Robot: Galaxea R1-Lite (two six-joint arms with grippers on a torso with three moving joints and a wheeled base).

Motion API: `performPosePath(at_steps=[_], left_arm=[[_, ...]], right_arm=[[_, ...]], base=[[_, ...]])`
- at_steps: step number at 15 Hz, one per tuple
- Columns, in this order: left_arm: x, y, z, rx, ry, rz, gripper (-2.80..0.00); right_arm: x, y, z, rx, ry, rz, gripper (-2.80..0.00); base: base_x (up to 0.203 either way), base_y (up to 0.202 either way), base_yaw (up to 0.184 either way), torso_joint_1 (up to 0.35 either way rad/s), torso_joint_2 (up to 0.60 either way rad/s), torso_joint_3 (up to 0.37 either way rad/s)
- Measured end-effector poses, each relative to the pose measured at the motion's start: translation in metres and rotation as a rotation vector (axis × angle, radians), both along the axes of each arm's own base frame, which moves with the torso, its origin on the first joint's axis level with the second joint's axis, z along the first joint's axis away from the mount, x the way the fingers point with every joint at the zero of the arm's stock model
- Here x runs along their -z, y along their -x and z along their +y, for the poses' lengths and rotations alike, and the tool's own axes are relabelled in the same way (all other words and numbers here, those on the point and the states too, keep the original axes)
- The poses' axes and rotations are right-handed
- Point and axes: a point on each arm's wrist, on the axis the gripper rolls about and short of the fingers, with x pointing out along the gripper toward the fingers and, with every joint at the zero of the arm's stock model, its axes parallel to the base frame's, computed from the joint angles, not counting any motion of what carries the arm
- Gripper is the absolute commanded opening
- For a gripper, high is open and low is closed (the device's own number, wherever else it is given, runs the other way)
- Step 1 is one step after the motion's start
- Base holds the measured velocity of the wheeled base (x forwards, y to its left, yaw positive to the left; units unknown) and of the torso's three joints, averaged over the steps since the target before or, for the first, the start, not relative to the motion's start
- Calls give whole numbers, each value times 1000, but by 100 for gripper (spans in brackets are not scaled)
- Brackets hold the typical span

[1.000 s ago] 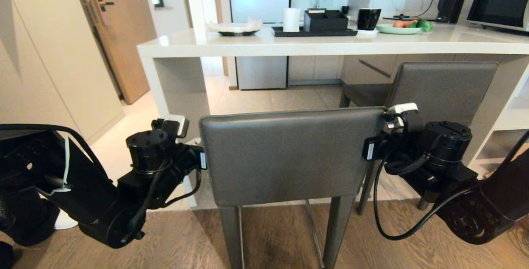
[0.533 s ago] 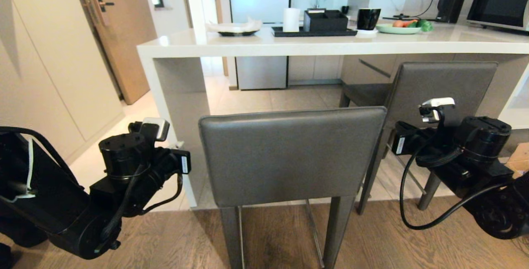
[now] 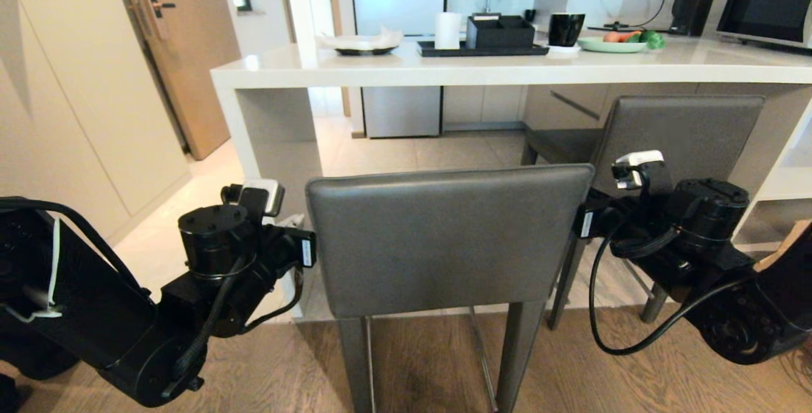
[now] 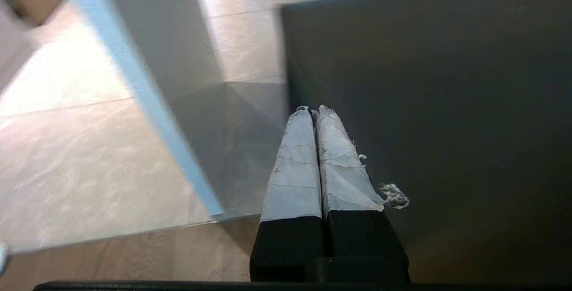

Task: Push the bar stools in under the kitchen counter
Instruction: Push the gray chair back under the dining table

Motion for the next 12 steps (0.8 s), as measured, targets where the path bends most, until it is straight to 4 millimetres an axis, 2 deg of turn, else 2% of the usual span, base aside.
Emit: performPosePath(at_steps=[6, 12], left_arm=[[0, -9, -9, 7, 5, -13, -280], [-1, -11, -7, 6, 12, -22, -280]], right_arm=[[4, -1, 37, -56, 2, 6, -280], [5, 0, 43, -72, 4, 10, -280]], base=[[0, 0, 0, 0, 0, 0], [0, 0, 0, 0, 0, 0]])
